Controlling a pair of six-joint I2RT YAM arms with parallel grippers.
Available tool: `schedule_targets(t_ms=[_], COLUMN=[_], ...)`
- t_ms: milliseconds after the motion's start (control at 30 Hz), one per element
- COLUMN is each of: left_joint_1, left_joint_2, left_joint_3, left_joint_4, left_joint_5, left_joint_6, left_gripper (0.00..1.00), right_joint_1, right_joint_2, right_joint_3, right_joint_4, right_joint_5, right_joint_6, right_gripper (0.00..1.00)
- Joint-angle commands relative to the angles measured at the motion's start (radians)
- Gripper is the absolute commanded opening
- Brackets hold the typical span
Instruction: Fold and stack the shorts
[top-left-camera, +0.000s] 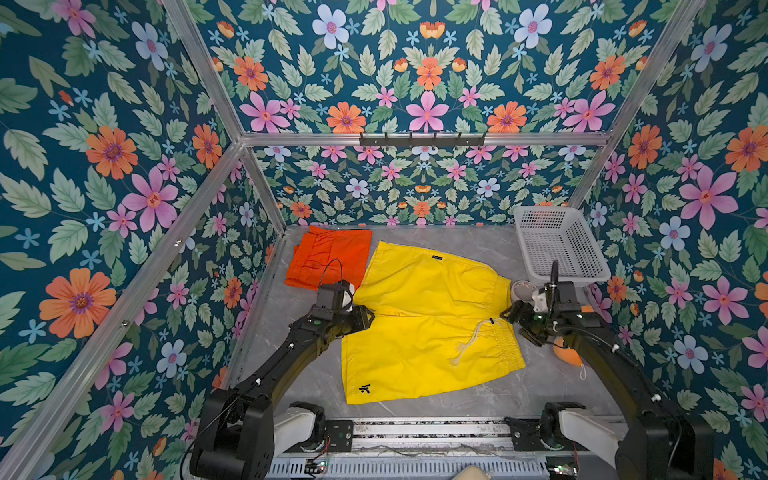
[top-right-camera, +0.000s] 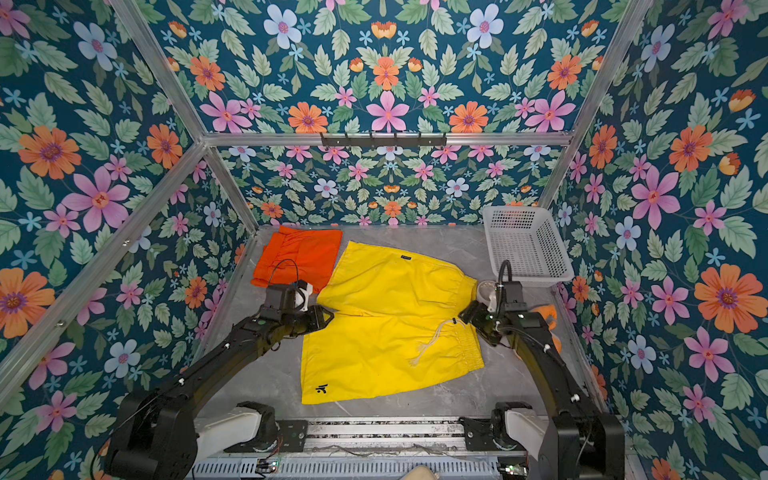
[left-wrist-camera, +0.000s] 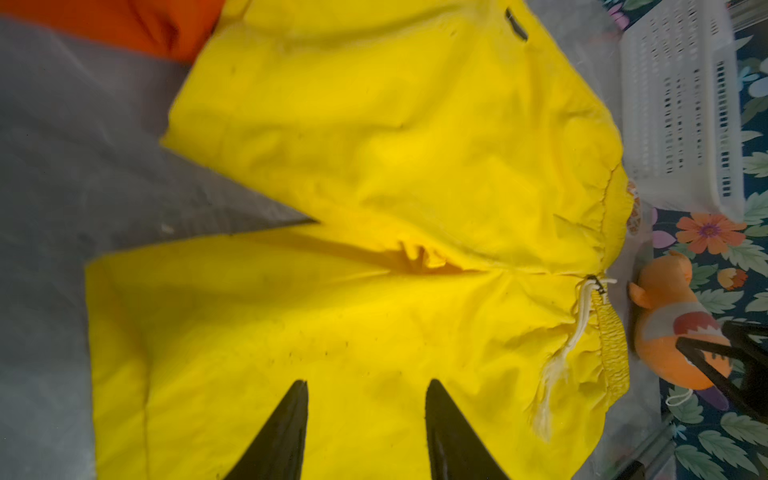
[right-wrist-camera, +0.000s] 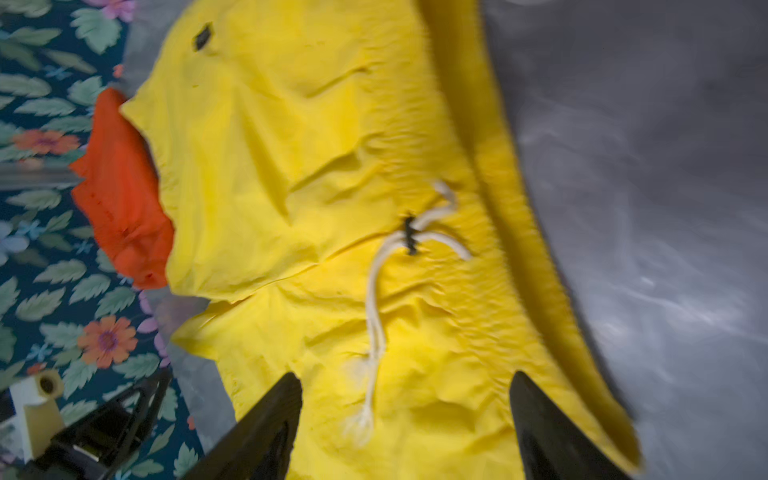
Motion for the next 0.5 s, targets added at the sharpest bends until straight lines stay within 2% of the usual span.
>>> schedule_targets(t_ms=[0, 200, 300, 467], left_joint_1=[0.001, 0.002, 0.001, 0.003], left_joint_2=[-0.003, 0.029, 0.060, 0.120], left_joint_3=[-0.050, -0.066, -0.076, -0.086], left_joint_4=[0.044, 0.065, 0.084, 0.121], left_joint_5=[-0.021, -0.037, -0.050, -0.069], left_joint_6=[-0.090, -0.110, -0.117, -0.126], left_gripper=[0.49, 0.51, 0.51, 0.52], right_joint_1=[-0.070, -0.070, -0.070, -0.068], right_joint_2=[-0.091, -0.063, -0.075, -0.070], right_joint_3=[-0.065, -0.136, -0.205, -0.275], right_joint_4=[-0.203, -0.150, -0.107, 0.004], right_joint_5=[0.044, 0.023, 0.065, -0.021], right_joint_6=[0.020, 0.123, 0.160, 0.183], right_gripper=[0.79, 0.79, 0.79, 0.78])
